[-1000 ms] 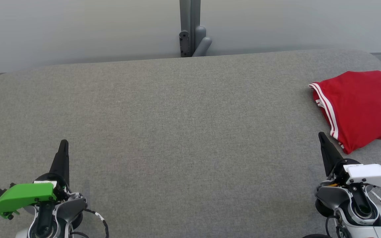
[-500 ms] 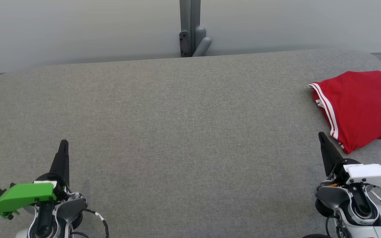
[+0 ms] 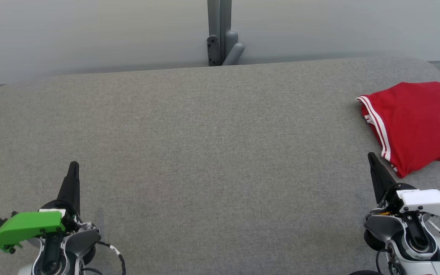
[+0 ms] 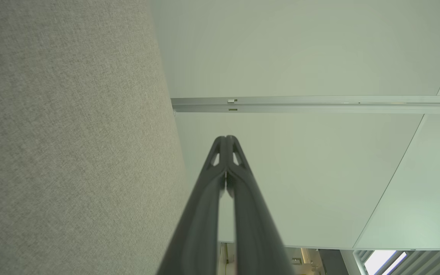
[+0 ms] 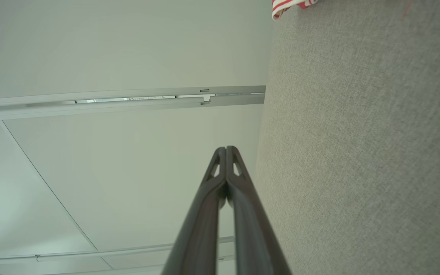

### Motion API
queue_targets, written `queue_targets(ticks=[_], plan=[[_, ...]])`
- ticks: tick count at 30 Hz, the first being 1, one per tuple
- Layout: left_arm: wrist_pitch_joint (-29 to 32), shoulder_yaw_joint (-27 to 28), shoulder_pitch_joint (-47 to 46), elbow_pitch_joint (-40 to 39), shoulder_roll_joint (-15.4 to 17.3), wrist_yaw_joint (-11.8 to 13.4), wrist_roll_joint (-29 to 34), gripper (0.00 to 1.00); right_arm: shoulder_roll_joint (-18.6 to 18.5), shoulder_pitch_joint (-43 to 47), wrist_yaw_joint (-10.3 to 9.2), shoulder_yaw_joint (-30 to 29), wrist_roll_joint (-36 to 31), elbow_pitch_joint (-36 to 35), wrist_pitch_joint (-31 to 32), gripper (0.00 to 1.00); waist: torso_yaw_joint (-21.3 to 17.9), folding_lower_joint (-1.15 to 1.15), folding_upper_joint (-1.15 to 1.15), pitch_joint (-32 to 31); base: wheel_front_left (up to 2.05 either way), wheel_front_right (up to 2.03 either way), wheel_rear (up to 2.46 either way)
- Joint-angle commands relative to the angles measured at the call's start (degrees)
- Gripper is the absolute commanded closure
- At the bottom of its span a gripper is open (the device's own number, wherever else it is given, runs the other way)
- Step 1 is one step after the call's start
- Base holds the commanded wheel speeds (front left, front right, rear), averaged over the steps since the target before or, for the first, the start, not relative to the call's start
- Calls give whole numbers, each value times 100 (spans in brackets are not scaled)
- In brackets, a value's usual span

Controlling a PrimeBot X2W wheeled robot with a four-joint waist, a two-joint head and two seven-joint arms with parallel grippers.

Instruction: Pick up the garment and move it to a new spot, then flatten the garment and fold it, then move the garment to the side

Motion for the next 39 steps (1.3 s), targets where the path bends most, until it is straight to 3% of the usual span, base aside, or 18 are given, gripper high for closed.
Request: queue_targets(ticks=[1, 39], plan=[[10, 3, -76, -8, 36, 10, 5, 100, -36, 0, 0, 12, 30, -3, -19, 100, 0, 0, 0, 0, 0, 0, 0], [10, 2, -76, -9, 36, 10, 5, 100, -129, 21, 0, 157, 170, -20, -131, 100, 0, 0, 0, 0, 0, 0, 0]])
